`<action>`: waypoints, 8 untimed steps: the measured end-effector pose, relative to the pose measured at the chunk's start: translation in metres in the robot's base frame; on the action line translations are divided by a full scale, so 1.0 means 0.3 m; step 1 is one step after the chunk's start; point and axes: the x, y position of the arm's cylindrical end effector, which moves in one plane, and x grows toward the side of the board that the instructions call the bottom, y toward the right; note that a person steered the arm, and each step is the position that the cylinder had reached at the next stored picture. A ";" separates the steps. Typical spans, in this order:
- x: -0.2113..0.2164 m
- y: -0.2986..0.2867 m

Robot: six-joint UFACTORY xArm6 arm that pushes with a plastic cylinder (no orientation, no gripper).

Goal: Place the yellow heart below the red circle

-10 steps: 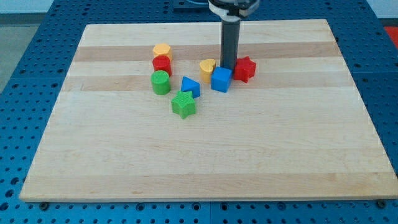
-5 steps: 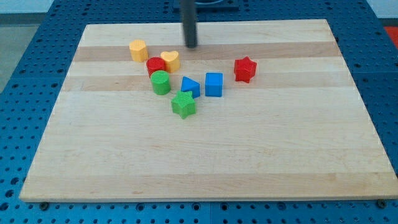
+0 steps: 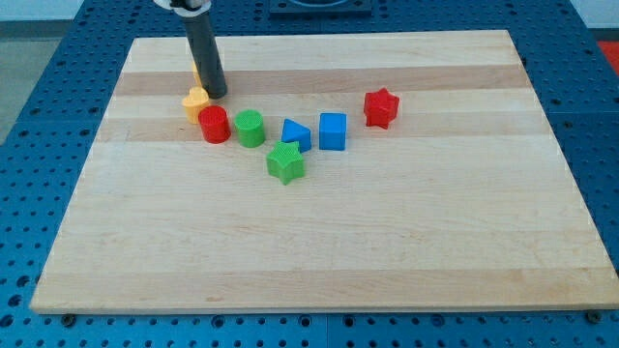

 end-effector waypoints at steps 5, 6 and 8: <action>0.145 -0.285; 0.168 -0.366; 0.084 -0.474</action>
